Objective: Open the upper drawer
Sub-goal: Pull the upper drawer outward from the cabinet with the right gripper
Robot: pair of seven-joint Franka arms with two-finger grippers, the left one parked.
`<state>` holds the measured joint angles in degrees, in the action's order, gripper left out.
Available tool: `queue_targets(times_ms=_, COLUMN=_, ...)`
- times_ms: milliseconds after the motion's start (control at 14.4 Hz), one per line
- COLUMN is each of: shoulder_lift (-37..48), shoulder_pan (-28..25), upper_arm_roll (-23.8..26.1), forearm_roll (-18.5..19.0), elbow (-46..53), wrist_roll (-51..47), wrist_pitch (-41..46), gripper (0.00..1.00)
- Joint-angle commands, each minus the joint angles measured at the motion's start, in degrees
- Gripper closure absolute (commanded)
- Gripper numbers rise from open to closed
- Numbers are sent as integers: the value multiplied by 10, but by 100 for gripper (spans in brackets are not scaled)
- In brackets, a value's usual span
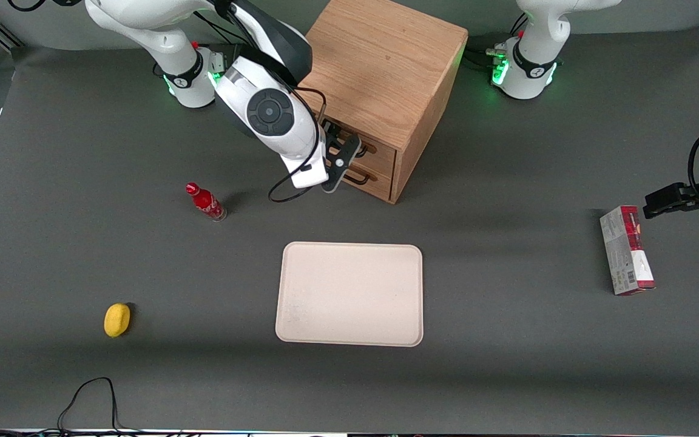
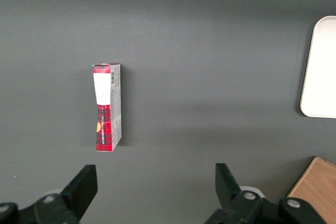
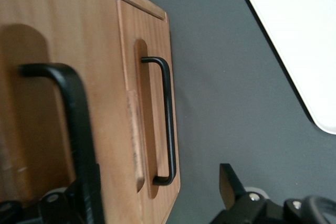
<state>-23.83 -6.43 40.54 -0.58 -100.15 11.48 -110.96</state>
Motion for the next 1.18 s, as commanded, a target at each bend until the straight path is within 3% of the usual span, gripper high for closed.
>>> queue_targets(times_ms=0, shoulder_lift=-9, shoulder_pan=0, upper_arm_roll=-1, forearm_roll=19, elbow=1, wrist_roll=12, wrist_pitch=-11, gripper=0)
queue_targets(times_ms=208, shoulder_lift=-9, shoulder_pan=1, upper_arm_roll=-12, forearm_roll=32, elbow=18, wrist_roll=13, wrist_pitch=-7, gripper=0)
queue_targets(times_ms=486, shoulder_lift=-16, shoulder_pan=1, upper_arm_roll=-51, forearm_roll=89, elbow=61, wrist_roll=24, wrist_pitch=-9, gripper=0)
queue_targets(times_ms=1111, shoulder_lift=-91, shoulder_pan=2, upper_arm_roll=-202, forearm_roll=86, elbow=209, wrist_roll=111, wrist_pitch=-11, gripper=0)
